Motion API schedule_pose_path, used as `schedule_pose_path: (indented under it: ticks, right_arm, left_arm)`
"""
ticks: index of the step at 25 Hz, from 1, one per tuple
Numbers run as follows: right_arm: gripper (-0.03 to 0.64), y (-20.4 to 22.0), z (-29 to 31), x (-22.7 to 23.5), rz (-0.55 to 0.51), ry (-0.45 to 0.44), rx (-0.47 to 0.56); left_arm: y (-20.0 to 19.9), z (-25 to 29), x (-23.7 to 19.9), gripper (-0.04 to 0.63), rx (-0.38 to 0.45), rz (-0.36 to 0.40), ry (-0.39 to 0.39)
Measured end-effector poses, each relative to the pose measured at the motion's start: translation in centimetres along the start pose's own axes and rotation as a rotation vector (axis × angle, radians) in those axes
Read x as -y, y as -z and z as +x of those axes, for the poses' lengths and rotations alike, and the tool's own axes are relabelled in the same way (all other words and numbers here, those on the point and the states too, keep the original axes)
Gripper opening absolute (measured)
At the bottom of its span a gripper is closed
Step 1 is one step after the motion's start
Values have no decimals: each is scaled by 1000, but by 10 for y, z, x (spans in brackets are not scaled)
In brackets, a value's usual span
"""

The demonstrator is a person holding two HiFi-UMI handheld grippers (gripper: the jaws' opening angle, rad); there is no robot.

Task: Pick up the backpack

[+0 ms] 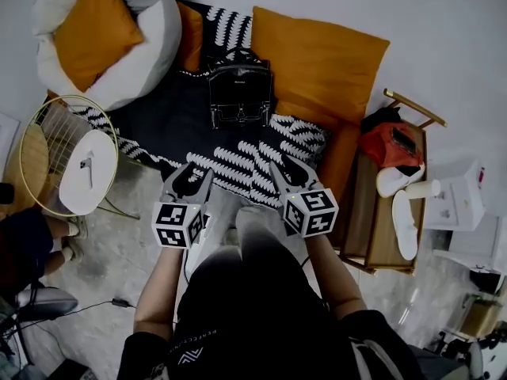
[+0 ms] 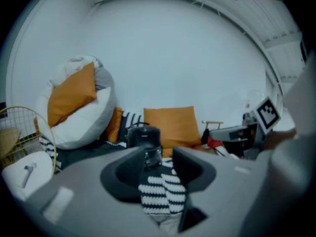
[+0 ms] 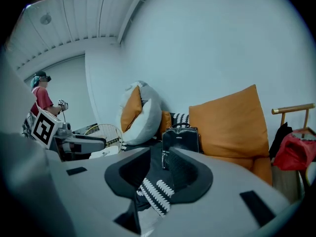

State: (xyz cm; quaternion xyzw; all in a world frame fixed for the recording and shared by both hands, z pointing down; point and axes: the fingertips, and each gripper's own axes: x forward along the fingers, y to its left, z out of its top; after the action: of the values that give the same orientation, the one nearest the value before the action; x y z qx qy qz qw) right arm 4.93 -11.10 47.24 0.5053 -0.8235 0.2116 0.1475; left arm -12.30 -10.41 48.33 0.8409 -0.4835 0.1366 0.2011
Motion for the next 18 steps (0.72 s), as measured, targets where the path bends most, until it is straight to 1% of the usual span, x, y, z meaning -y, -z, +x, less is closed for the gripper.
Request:
schedule_pose_path:
  ticks: [5,11,13,16,18]
  right_arm:
    - [133,-7,43,36,-28,7,-42]
    - [144,-22,98,79,-29,-7,-71]
    - [144,-24,115,94,-42,-5,-88]
    - [144,-25,143,114,-63,0,-109]
    - [144,-23,159,126,-56,3,-120]
  left_arm:
    - [-12,39,-25,197,3,-36,-46]
    - [-21,100,-50,199,-30,-53,-73]
    - [-20,120,-60,199,-45,-50,-86]
    - [-18,146,-77,199,-68,-26,-108]
    - [-14,162,-86,199,-91,-14,-116]
